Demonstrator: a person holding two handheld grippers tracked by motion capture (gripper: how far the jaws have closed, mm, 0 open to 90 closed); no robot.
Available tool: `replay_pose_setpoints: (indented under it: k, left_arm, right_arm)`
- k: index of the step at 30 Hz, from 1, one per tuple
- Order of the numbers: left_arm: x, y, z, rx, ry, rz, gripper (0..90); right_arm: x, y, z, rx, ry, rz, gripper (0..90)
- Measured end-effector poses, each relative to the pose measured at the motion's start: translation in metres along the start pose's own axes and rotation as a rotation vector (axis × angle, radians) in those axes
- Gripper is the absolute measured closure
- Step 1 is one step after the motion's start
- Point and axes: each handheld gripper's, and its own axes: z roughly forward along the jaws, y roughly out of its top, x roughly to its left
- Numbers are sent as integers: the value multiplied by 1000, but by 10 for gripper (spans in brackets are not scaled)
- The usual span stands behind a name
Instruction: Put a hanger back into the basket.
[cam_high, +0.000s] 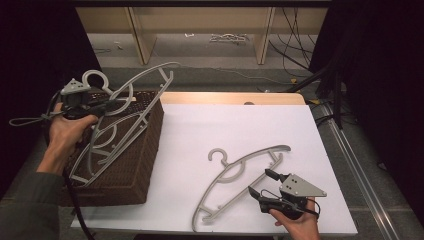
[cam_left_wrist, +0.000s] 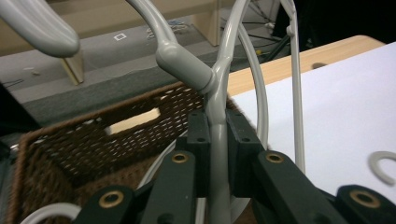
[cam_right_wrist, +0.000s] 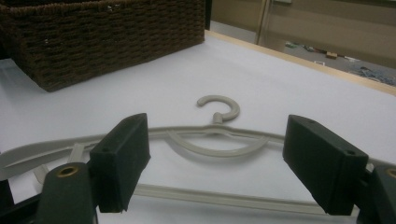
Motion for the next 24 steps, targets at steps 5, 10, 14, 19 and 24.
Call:
replay_pose_setpoints:
  k: [5, 10, 14, 19, 24]
  left_arm:
    - [13, -12, -2, 4, 22, 0, 814]
    - [23, -24, -5, 6, 40, 27, 814]
    - [30, -36, -8, 12, 46, 28, 814]
    - [42, -49, -8, 30, 69, 8, 814]
    - [47, -61, -8, 48, 69, 10, 814]
  right_arm:
    - [0, 0, 0, 11, 2, -1, 239]
    - [0, 0, 0, 8, 0, 0, 239]
    - [-1, -1, 0, 8, -3, -4, 239]
    - [0, -1, 1, 5, -2, -5, 239]
    - [-1, -1, 1, 13, -2, 2, 239]
